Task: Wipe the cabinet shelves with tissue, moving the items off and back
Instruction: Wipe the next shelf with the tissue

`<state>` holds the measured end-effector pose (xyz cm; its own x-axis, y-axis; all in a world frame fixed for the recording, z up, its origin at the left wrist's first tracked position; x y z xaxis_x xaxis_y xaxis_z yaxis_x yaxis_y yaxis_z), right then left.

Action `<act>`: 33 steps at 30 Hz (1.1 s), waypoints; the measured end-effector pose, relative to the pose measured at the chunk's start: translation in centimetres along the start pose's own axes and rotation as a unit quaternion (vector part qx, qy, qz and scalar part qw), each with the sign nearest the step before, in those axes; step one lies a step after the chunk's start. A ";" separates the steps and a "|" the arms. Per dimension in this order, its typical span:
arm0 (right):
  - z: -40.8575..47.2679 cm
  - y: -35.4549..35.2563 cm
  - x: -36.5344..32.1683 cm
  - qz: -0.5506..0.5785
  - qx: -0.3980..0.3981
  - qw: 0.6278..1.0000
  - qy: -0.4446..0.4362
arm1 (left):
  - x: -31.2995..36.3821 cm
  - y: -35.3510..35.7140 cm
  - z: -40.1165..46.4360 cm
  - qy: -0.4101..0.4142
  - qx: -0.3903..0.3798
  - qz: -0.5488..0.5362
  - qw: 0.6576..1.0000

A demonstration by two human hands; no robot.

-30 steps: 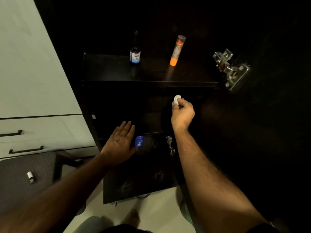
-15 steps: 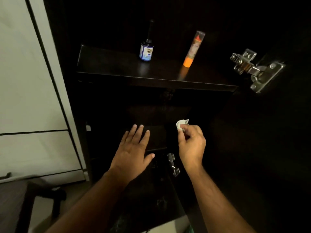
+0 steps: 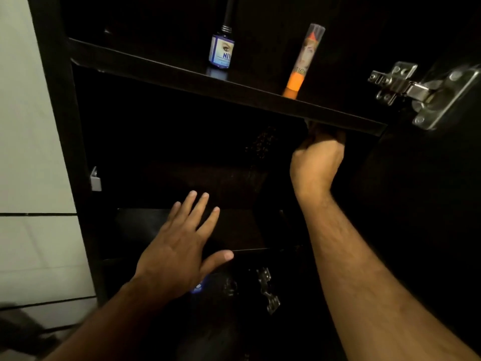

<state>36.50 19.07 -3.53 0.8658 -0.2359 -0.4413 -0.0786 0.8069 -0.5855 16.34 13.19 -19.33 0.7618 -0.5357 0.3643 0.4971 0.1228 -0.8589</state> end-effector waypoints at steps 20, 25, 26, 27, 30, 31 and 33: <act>-1.7 0.9 0.4 0.020 0.019 1.000 -0.016 | 0.5 0.6 0.2 -0.007 -0.019 0.090 0.996; -2.3 1.7 2.0 0.037 0.078 0.992 -0.094 | 0.5 0.8 0.2 -0.018 -0.021 0.099 0.995; -3.4 2.5 3.1 0.026 0.059 0.993 -0.099 | 0.5 0.8 0.2 -0.019 -0.018 0.098 0.995; -4.5 3.4 4.0 -0.003 0.010 0.996 -0.088 | 0.5 0.9 0.2 -0.018 -0.016 0.098 0.995; -7.9 5.9 5.9 -0.153 -0.171 0.971 -0.069 | 0.6 0.9 0.2 -0.020 -0.013 0.097 0.995; -8.4 6.3 6.1 -0.157 -0.190 0.967 -0.066 | 0.6 0.9 0.3 -0.023 -0.011 0.097 0.995; -8.3 6.3 6.1 -0.111 -0.180 0.976 -0.049 | 0.5 0.9 0.3 -0.030 -0.013 0.097 0.995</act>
<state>37.18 18.25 -15.60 0.9232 -0.3161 -0.2184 -0.0356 0.4954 -0.8679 17.35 13.30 -19.80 0.8657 -0.4538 0.2115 0.3288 0.1968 -0.9236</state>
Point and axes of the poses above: each hand's wrist, its own z-axis towards the middle knuckle, its own y-axis out of the palm, x = y × z, the point moved 2 cm from there along z, towards the middle knuckle, and after that the axes turned 15 degrees about -z, right-handed, at the moved point
